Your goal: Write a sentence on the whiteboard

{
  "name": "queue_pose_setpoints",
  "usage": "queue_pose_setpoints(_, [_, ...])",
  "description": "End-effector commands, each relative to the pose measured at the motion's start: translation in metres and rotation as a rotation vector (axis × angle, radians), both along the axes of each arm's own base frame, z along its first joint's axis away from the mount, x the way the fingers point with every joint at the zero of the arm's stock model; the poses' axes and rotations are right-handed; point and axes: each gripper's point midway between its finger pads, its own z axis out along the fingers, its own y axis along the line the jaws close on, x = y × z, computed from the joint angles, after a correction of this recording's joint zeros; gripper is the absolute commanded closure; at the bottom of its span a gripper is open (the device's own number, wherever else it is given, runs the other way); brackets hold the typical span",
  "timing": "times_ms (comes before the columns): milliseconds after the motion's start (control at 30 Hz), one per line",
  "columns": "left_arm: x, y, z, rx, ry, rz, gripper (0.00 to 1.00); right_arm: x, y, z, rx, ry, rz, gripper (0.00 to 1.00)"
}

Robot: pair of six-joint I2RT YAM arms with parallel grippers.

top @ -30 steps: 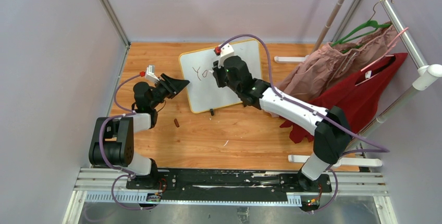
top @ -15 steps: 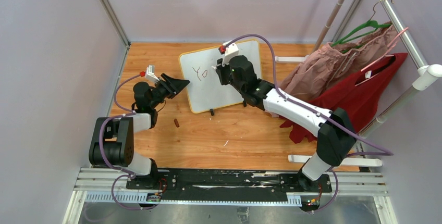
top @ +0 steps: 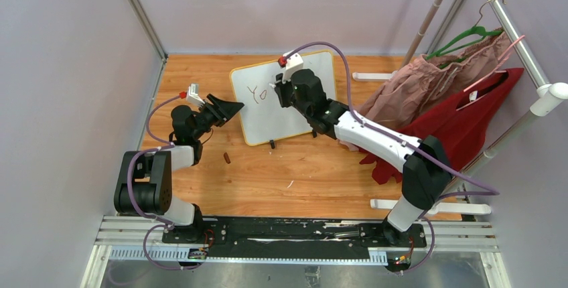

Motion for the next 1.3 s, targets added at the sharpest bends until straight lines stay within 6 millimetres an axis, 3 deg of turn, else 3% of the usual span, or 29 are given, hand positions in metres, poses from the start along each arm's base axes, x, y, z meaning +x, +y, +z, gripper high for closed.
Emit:
queue_pose_setpoints(0, [0.0, -0.003, 0.016, 0.01, -0.06, -0.019, 0.44, 0.008, 0.005, 0.015, 0.036, -0.015, -0.005, 1.0])
queue_pose_setpoints(700, [0.001, -0.003, 0.018, 0.009, -0.067, -0.018, 0.44, 0.006, -0.001, -0.023, -0.036, 0.065, -0.026, 1.0])
queue_pose_setpoints(1267, [0.0, -0.003, 0.017, 0.006, -0.067, -0.02, 0.44, -0.006, -0.019, -0.045, -0.081, 0.104, -0.045, 1.0])
